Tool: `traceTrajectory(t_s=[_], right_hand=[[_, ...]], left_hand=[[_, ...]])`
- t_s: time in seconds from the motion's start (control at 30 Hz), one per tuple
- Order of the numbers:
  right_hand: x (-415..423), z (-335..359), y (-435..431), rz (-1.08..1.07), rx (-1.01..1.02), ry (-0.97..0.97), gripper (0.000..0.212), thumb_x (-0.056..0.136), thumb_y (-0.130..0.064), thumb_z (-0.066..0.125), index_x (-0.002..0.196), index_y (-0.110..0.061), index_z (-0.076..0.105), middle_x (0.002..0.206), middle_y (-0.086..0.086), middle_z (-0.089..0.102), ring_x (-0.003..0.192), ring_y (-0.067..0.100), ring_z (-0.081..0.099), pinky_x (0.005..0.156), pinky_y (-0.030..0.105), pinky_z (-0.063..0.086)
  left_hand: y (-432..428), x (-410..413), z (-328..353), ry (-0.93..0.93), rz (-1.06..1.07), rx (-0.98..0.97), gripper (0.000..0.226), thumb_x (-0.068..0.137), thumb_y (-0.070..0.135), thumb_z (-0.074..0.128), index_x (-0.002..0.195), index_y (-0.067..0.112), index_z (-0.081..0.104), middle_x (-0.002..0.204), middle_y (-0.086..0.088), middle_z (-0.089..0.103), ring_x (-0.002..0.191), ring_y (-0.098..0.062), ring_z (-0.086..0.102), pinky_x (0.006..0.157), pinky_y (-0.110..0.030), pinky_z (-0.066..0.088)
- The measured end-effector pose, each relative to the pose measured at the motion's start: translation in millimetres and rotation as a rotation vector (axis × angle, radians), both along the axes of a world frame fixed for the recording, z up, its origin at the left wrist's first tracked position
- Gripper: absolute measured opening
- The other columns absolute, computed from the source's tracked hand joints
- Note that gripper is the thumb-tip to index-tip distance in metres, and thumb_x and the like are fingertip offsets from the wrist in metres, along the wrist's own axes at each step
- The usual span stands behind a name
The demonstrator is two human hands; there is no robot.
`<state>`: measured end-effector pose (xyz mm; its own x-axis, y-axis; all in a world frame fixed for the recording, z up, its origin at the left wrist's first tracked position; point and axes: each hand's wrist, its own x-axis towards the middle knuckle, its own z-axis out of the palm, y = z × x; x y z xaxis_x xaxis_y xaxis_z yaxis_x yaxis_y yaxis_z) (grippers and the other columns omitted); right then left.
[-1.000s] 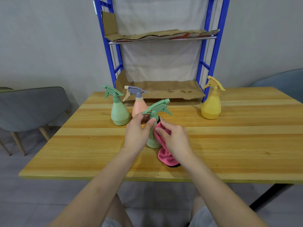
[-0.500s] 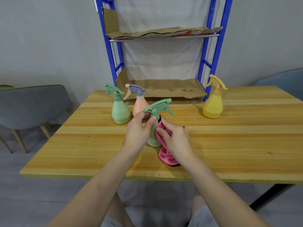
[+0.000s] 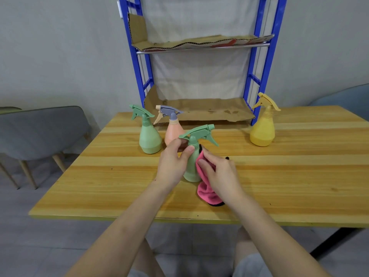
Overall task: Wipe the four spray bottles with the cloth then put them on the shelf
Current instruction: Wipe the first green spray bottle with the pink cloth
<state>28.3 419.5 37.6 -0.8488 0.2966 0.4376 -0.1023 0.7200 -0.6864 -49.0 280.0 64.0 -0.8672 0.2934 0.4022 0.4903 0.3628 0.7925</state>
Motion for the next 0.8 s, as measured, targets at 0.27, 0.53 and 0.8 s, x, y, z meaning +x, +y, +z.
traceTrajectory(t_s=[0.27, 0.53, 0.8], right_hand=[[6, -17, 7, -0.021, 0.039, -0.04, 0.013, 0.099, -0.027, 0.066, 0.108, -0.024, 0.075, 0.078, -0.009, 0.073, 0.069, 0.009, 0.061, 0.07, 0.025, 0.045], [6, -12, -4, -0.011, 0.017, 0.038, 0.038, 0.101, -0.028, 0.064, 0.139, -0.023, 0.065, 0.121, -0.01, 0.074, 0.106, -0.001, 0.066, 0.091, 0.01, 0.045], [14, -24, 9, -0.012, 0.057, -0.033, 0.029, 0.102, -0.031, 0.06, 0.129, -0.03, 0.068, 0.092, -0.009, 0.077, 0.081, 0.012, 0.068, 0.086, 0.034, 0.052]], left_hand=[[6, 3, 2, 0.028, -0.015, -0.027, 0.026, 0.102, 0.024, 0.062, 0.124, 0.011, 0.066, 0.12, 0.002, 0.07, 0.113, -0.014, 0.063, 0.104, -0.037, 0.051], [-4, 5, -9, -0.024, -0.009, 0.003, 0.024, 0.101, 0.033, 0.056, 0.12, 0.02, 0.064, 0.115, 0.006, 0.07, 0.111, -0.015, 0.064, 0.099, -0.049, 0.052], [-6, 13, -11, -0.123, -0.064, 0.099, 0.034, 0.094, 0.042, 0.067, 0.123, 0.027, 0.059, 0.121, 0.013, 0.068, 0.119, -0.011, 0.061, 0.106, -0.045, 0.05]])
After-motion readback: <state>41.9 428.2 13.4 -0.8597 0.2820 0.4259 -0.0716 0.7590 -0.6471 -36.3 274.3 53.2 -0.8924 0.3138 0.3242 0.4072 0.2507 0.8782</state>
